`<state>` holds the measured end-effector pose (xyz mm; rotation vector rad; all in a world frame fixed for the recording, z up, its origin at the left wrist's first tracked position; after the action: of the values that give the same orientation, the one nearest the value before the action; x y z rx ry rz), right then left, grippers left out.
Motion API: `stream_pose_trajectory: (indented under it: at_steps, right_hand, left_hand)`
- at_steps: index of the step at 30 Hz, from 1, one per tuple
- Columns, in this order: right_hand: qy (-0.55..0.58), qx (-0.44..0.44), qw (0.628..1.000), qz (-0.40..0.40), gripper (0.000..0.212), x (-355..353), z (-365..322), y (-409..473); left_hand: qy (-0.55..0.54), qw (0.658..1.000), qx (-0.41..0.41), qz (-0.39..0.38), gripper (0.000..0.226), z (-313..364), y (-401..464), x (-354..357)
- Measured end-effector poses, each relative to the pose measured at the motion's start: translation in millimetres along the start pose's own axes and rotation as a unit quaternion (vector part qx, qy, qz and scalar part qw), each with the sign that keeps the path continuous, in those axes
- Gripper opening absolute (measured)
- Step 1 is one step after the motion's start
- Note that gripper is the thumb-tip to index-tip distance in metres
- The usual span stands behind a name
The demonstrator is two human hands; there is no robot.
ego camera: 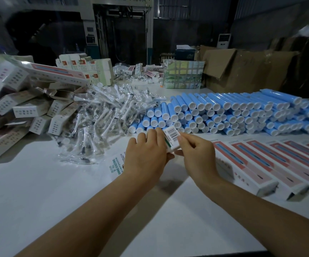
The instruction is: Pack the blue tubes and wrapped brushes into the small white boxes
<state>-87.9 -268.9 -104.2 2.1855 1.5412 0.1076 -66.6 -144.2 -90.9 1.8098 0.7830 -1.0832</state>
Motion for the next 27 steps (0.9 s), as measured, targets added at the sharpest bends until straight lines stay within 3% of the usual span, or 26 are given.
stream_pose_trajectory:
  at_steps: [4,12,14,15,16,17,18,21,23,25,27]
  right_hand:
    - [0.138,0.082,0.987,-0.026,0.022,3.1,0.8,7.8]
    - [0.078,0.072,0.993,-0.040,0.023,4.5,6.1,5.5]
    - [0.092,0.060,0.992,-0.060,0.027,4.7,-1.0,4.7]
    - [0.098,0.044,0.992,-0.072,0.028,4.7,-5.5,3.5]
    - [0.103,0.020,0.991,-0.082,0.028,4.5,-9.5,1.8]
    - [0.103,-0.009,0.991,-0.090,0.029,4.3,-12.4,0.2]
    - [0.096,-0.033,0.990,-0.103,0.029,4.0,-14.8,-1.8]
    - [0.016,-0.050,0.984,-0.169,0.038,8.6,-20.2,-6.6]
    - [-0.047,-0.063,0.978,-0.194,0.054,14.1,-22.0,-9.0]
    - [-0.076,-0.075,0.972,-0.208,0.062,18.0,-22.7,-11.8]
    - [-0.091,-0.080,0.971,-0.205,0.063,18.4,-21.1,-12.5]
  left_hand:
    - [-0.003,1.000,0.006,0.017,0.074,-0.4,0.9,1.0]
    - [0.015,0.999,0.014,0.026,0.076,2.4,-0.3,6.1]
    - [-0.056,0.998,0.005,0.023,0.068,-1.5,5.7,2.9]
    - [-0.145,0.989,-0.009,0.015,0.061,-6.1,9.8,-0.6]
    - [-0.266,0.963,-0.029,0.007,0.055,-12.7,13.8,-6.1]
    - [-0.402,0.914,-0.047,0.014,0.051,-20.5,16.8,-12.5]
    - [-0.531,0.844,-0.065,0.035,0.047,-29.0,18.3,-18.7]
    - [-0.814,0.561,-0.149,0.021,0.046,-42.9,17.6,-26.5]
    - [-0.898,0.411,-0.157,-0.028,0.051,-36.7,14.7,-24.9]
    - [-0.922,0.345,-0.169,-0.049,0.055,-25.0,12.7,-21.5]
    - [-0.927,0.323,-0.185,-0.047,0.051,-17.9,12.7,-18.4]
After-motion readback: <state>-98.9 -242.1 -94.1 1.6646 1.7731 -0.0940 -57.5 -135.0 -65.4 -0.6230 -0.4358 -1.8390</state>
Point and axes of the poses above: each hand's wrist, its own y-axis towards the middle knuckle, its own x-axis out of the palm, z = x × y, the point moved 1 cm from there along y, towards the middle knuckle, and after that the axes turned 10 degrees about -z, right-handed, at the moved point
